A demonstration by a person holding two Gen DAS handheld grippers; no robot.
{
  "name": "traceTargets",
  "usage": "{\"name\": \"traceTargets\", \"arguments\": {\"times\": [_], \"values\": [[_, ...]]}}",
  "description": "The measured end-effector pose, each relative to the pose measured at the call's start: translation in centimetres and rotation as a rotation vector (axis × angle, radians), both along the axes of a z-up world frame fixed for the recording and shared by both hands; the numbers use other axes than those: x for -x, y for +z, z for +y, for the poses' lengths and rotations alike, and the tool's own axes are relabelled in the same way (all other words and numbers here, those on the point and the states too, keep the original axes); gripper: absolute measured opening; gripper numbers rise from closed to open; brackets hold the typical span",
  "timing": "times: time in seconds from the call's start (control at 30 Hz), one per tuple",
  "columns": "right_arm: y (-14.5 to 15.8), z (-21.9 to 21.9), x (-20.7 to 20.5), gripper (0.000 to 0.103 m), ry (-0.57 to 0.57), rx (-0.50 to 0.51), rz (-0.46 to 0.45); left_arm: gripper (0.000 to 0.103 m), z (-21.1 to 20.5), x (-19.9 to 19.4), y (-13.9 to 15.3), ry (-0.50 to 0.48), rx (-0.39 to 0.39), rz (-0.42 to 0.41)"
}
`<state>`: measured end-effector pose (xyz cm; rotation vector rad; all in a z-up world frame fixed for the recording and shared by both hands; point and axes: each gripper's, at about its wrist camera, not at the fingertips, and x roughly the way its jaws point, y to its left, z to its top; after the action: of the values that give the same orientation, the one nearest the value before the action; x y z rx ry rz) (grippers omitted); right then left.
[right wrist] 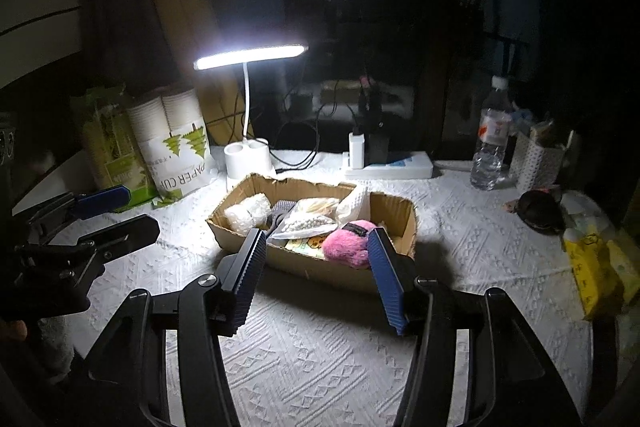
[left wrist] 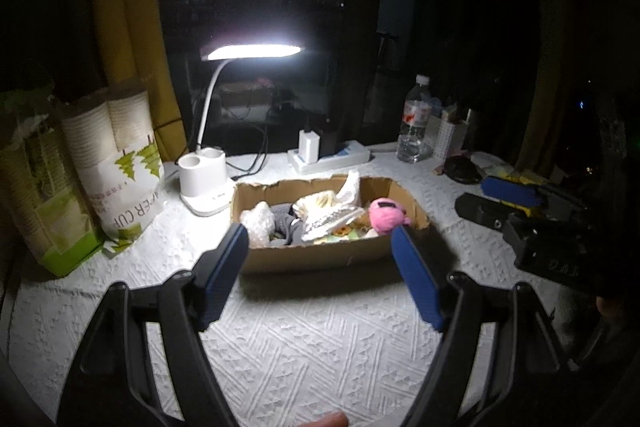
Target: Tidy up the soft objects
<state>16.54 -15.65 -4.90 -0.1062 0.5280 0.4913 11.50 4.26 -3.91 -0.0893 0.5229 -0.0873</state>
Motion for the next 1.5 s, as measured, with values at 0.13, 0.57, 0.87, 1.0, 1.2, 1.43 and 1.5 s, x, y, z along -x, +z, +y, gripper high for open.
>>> {"name": "traceTargets", "arguments": {"times": [0.13, 0.57, 0.87, 1.0, 1.2, 1.43, 1.5], "values": [[1.2, -0.6, 1.6, 0.058, -0.024, 0.004, -0.045, 0.092, -0.2, 1.3, 1.2, 0.003, -0.006, -0.035], [5.4, -2.5, 6.5, 0.064, -0.100, -0.005, -0.167, 0.094, -1.6, 4.7, 5.6, 0.010, -0.039, -0.141], [7.4, -4.2, 8.8, 0.065, -0.149, -0.033, -0.222, 0.094, -2.9, 5.9, 7.7, 0.000, -0.074, -0.199], [7.8, -4.7, 9.3, 0.065, -0.155, -0.041, -0.236, 0.094, -3.2, 6.2, 8.0, 0.006, -0.076, -0.214], [8.0, -4.8, 9.4, 0.065, -0.154, -0.043, -0.237, 0.094, -3.2, 6.0, 8.2, 0.003, -0.069, -0.213], [8.1, -4.6, 9.5, 0.065, -0.155, -0.041, -0.233, 0.094, -3.4, 6.0, 8.1, -0.005, -0.070, -0.211], [8.1, -4.6, 9.5, 0.065, -0.155, -0.042, -0.233, 0.094, -3.4, 6.0, 8.1, -0.005, -0.070, -0.211]]}}
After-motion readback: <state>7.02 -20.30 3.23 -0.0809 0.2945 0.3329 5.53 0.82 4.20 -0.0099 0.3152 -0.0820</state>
